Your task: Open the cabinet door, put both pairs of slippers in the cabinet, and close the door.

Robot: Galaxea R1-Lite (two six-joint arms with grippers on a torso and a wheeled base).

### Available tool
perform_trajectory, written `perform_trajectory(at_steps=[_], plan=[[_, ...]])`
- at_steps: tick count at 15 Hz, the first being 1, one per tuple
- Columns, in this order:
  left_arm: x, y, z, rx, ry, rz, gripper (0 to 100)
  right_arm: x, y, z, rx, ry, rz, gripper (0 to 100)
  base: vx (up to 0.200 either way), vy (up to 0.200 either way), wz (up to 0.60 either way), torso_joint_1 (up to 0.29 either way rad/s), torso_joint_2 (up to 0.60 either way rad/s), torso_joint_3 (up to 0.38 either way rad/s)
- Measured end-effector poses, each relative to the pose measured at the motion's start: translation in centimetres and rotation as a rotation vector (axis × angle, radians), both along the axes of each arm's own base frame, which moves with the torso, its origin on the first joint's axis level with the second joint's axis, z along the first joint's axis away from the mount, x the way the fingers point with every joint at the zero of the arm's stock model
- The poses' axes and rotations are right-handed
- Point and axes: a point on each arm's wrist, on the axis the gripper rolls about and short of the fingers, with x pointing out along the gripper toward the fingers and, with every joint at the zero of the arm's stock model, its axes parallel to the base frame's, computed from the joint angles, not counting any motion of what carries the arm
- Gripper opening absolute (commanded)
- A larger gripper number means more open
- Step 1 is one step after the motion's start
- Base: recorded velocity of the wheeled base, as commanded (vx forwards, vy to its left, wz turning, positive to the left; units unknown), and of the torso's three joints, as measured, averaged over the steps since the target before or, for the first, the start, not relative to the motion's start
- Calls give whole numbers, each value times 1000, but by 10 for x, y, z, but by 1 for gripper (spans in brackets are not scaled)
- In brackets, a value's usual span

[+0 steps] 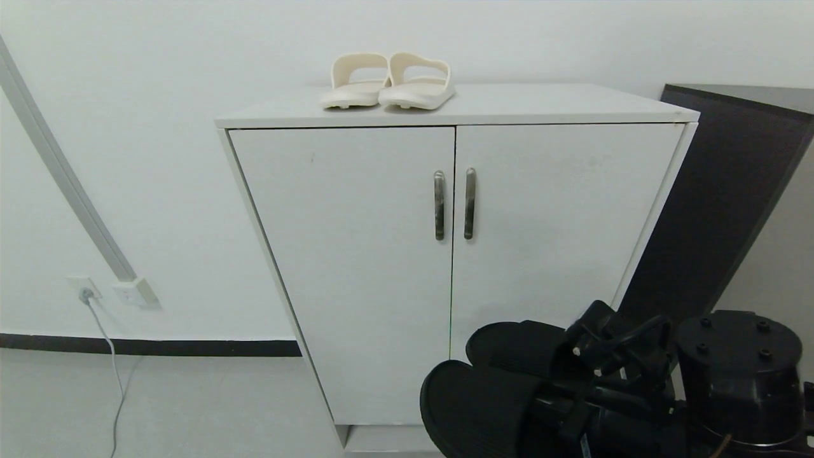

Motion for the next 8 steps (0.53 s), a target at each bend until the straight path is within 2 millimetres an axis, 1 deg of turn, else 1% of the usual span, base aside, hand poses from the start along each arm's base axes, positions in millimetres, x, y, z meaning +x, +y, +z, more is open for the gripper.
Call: perform_trajectory(at_steps=[5,6,8], plan=[[0,0,3,0,-3,-1,100,0,-1,-1,-3,0,-2,0,0,0,0,0,0,0],[-1,0,10,-2,-20,-2,100,0,-1,0,-1,-3,-3,0,0,0,0,-7,46,100],[-1,0,33,-6,-39,-18,100,0,0,1,12,-15,-4,0,0,0,0,-5,151,112]])
